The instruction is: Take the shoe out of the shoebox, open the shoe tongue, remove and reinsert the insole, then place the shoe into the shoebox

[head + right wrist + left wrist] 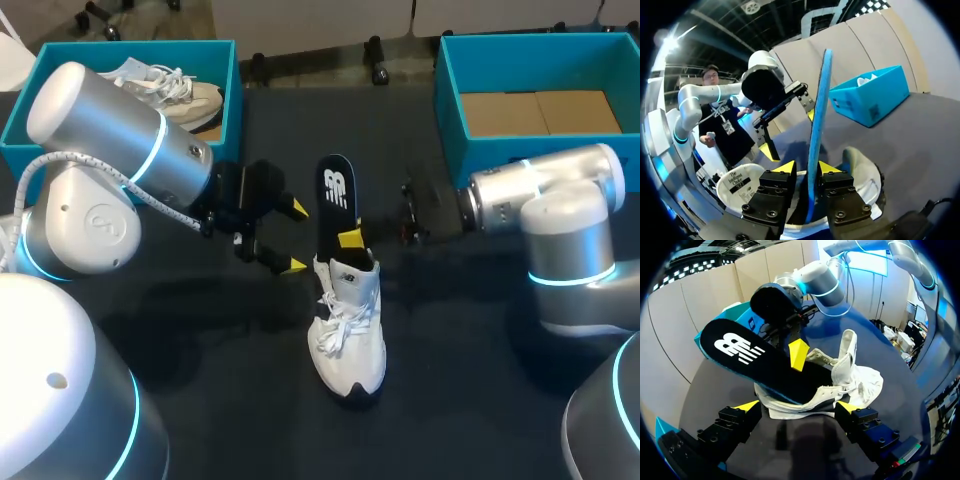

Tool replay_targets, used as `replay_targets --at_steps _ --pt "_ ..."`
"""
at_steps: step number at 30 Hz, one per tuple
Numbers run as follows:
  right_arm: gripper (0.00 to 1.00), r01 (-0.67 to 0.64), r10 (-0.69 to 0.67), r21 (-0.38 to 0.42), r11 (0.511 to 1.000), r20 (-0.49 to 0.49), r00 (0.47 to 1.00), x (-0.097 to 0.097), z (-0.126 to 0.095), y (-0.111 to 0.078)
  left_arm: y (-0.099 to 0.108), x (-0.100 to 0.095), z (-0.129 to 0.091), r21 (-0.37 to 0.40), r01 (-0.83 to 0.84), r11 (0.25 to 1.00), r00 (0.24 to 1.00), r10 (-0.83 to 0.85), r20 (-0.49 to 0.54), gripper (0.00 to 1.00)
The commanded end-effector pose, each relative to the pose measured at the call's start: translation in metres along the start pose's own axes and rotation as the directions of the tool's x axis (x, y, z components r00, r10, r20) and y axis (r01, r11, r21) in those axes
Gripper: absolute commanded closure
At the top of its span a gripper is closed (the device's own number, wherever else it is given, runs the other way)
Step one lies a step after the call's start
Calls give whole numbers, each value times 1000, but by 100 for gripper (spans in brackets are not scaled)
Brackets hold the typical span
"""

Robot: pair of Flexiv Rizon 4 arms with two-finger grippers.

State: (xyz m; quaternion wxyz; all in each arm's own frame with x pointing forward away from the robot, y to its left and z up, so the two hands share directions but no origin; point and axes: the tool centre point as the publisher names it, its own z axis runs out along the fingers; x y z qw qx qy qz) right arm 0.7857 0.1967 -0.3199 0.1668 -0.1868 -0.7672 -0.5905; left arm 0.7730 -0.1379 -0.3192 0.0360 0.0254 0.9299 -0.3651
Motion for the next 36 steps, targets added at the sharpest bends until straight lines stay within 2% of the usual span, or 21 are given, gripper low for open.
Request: replay_targets --at_steps 1,5,6,7,8,13,21,29,32,33,34,36 --pt "75 2 -1 18 1000 -14 1000 -7 7 5 0 1 0 -2 0 1000 1000 0 1 0" --pt "80 -6 7 32 999 -24 1000 -9 11 4 0 1 0 -2 0 1000 1000 0 1 0" --pt "84 -9 9 34 999 -23 1000 -9 11 4 0 1 0 -2 0 1000 1000 0 1 0" --pt "96 -12 13 34 999 -23 1000 -8 11 2 0 1 0 -2 0 1000 1000 0 1 0" --pt "100 -17 18 32 999 -23 1000 -8 11 1 0 1 0 -2 0 1000 1000 0 1 0" --pt "100 -56 57 32 998 -32 998 -6 9 -11 0 1 0 -2 0 1000 1000 0 1 0" --pt "100 -132 136 87 987 -42 990 -3 13 -35 0 1 0 -2 0 1000 1000 0 1 0" --pt "100 -179 185 120 977 -44 982 4 15 -48 0 1 0 -2 0 1000 1000 0 1 0" --pt "100 -178 182 113 978 -35 983 5 14 -48 0 1 0 -2 0 1000 1000 0 1 0" --pt "95 -168 172 107 980 -27 985 5 12 -45 0 1 0 -2 0 1000 1000 0 1 0" --pt "84 -159 163 103 982 -22 986 5 11 -42 0 1 0 -2 0 1000 1000 0 1 0" --pt "83 -139 141 100 985 -8 990 5 8 -35 0 1 0 -2 0 1000 1000 0 1 0"
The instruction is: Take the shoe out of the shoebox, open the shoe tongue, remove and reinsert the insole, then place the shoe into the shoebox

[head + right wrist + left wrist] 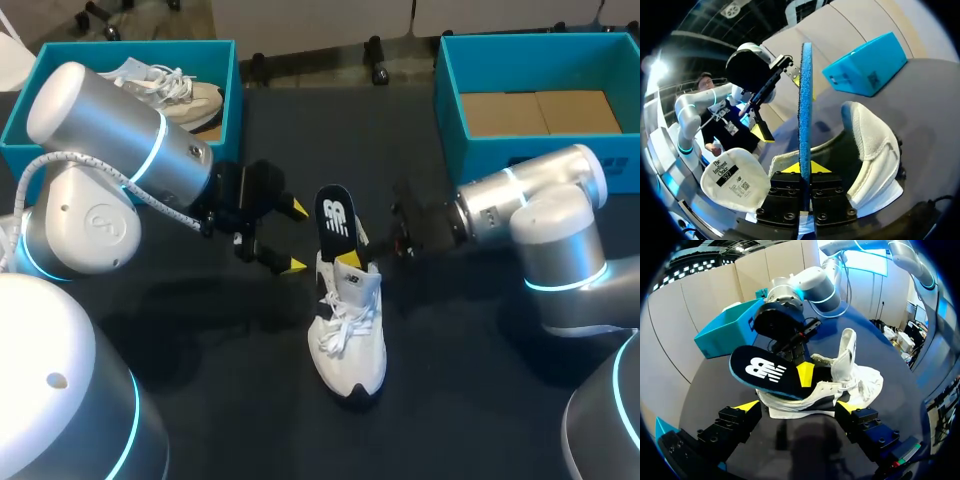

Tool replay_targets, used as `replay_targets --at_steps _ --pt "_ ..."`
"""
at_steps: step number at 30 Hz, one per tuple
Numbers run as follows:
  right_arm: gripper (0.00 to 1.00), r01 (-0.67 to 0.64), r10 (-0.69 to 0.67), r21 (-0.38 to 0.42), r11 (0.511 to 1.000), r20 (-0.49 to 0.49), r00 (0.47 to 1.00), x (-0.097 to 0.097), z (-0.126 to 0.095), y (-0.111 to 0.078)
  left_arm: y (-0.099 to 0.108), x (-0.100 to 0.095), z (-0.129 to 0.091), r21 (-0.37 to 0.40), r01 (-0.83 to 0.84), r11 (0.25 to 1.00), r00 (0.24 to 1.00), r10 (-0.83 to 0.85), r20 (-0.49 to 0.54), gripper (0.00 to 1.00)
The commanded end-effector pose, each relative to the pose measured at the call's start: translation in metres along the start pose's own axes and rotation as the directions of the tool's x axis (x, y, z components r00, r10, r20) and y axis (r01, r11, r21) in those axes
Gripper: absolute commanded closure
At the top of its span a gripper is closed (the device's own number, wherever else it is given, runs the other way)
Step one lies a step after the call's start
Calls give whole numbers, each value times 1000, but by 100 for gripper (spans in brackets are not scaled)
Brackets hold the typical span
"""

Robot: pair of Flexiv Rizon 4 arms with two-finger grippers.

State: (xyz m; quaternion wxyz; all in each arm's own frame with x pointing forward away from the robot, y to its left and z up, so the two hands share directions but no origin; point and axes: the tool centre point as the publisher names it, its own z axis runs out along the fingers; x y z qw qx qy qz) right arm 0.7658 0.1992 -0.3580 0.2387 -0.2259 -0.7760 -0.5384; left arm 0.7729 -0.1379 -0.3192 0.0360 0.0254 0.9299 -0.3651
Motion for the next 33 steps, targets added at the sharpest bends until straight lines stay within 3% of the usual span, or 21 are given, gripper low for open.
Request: replay_targets --at_steps 1,14,18,21,22,33 --pt "82 26 -26 -8 1000 32 999 7 -6 8 0 1 0 -2 0 1000 1000 0 1 0" --pt "75 104 -104 -4 995 44 994 5 -7 38 0 1 0 -2 0 1000 1000 0 1 0" --pt "82 110 -110 5 994 37 993 1 -4 41 0 1 0 -2 0 1000 1000 0 1 0" --pt "98 109 -109 8 994 35 993 0 -2 41 0 1 0 -2 0 1000 1000 0 1 0" --pt "100 108 -108 8 994 34 994 -1 -1 40 0 1 0 -2 0 1000 1000 0 1 0" --pt "100 28 -29 55 998 23 999 -2 -1 14 0 1 0 -2 0 1000 1000 0 1 0"
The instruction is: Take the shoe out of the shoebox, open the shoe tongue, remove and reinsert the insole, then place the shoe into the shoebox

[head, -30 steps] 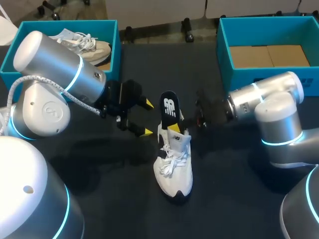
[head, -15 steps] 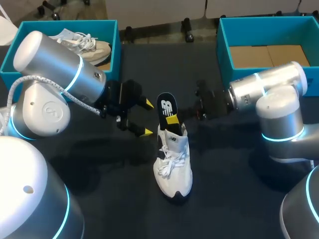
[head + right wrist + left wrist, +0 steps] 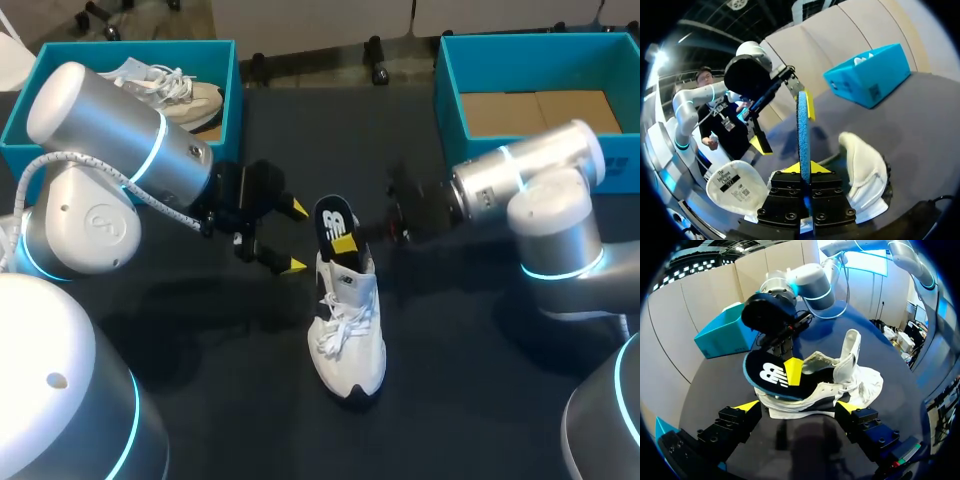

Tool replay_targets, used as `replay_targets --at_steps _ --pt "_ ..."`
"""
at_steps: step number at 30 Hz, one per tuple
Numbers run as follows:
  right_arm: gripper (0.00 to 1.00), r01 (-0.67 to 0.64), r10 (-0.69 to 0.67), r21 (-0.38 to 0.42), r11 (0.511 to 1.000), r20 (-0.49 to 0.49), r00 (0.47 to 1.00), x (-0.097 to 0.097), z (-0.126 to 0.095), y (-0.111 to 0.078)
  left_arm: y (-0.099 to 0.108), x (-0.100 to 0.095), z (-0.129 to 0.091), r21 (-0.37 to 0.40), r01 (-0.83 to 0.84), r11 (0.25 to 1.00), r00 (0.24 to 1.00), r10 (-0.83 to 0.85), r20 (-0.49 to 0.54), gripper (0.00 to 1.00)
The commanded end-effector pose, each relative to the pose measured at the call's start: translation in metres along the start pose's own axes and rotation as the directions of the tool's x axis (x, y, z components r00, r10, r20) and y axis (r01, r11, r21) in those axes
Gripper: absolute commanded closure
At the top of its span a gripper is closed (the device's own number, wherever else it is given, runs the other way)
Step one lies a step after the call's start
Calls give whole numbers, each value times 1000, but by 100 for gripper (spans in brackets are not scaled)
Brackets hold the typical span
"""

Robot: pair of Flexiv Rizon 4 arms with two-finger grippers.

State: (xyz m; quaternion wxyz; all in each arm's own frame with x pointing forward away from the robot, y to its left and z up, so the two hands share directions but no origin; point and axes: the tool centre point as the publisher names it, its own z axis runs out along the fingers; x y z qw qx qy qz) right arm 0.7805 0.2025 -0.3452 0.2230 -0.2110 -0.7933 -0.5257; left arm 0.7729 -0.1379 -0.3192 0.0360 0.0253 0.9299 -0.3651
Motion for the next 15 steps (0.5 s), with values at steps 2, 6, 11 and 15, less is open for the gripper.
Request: replay_targets --at_steps 2,6,11,15 --pt "100 -31 31 29 999 -2 1000 3 2 -11 0 1 0 -2 0 1000 1000 0 1 0" --pt "100 -61 62 54 997 -4 998 7 3 -20 0 1 0 -2 0 1000 1000 0 1 0" --pt "100 -78 78 68 995 -3 997 12 5 -23 0 1 0 -2 0 1000 1000 0 1 0" --pt "87 -66 65 69 995 12 998 13 2 -15 0 1 0 -2 0 1000 1000 0 1 0"
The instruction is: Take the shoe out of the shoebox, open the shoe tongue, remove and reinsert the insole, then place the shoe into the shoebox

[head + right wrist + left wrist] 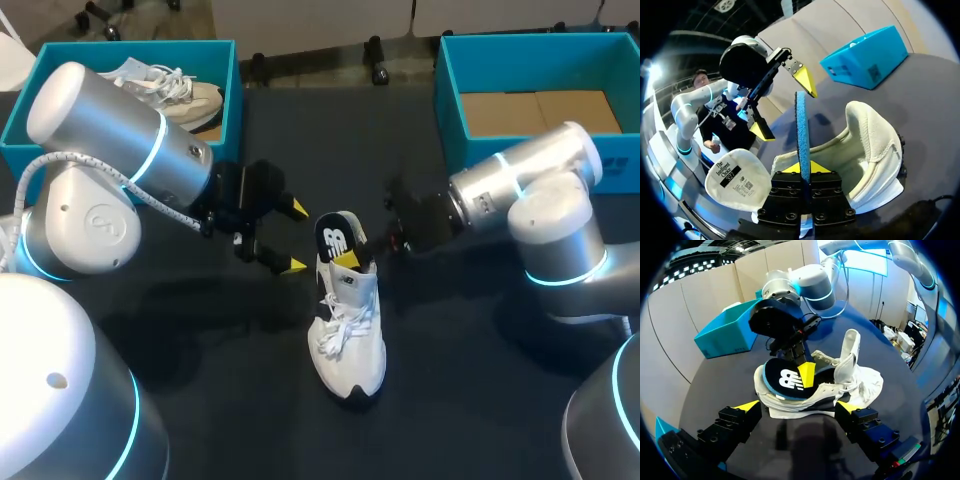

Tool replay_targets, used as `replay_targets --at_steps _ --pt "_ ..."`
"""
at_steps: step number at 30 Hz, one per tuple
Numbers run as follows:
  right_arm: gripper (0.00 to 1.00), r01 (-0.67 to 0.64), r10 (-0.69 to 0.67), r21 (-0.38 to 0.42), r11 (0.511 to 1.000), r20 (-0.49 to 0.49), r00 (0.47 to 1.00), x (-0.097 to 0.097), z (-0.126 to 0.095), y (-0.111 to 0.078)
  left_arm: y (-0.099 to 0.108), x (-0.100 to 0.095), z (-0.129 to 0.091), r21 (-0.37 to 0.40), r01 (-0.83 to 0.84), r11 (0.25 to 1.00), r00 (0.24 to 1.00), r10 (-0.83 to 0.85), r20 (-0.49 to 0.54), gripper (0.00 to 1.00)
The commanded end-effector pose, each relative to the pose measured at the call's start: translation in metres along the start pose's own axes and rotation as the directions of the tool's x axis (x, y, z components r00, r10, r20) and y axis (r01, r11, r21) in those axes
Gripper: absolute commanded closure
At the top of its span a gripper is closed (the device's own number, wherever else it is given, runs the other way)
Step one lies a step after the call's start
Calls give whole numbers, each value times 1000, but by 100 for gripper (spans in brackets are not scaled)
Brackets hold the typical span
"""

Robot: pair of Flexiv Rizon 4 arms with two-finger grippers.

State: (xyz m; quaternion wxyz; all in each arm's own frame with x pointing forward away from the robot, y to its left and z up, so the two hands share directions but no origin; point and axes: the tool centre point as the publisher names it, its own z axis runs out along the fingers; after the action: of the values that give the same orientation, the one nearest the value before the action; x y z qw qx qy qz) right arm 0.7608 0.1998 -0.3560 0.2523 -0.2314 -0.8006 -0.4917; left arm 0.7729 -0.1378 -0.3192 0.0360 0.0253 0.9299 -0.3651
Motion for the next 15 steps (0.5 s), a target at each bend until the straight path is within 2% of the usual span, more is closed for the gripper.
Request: replay_targets --at_steps 1,4,15 --pt "82 18 -18 0 1000 25 1000 4 -5 6 0 1 0 -2 0 1000 1000 0 1 0" --pt "76 44 -44 -6 999 41 998 2 -14 13 0 1 0 -2 0 1000 1000 0 1 0" --pt "80 71 -71 1 997 40 997 -4 -16 29 0 1 0 -2 0 1000 1000 0 1 0"
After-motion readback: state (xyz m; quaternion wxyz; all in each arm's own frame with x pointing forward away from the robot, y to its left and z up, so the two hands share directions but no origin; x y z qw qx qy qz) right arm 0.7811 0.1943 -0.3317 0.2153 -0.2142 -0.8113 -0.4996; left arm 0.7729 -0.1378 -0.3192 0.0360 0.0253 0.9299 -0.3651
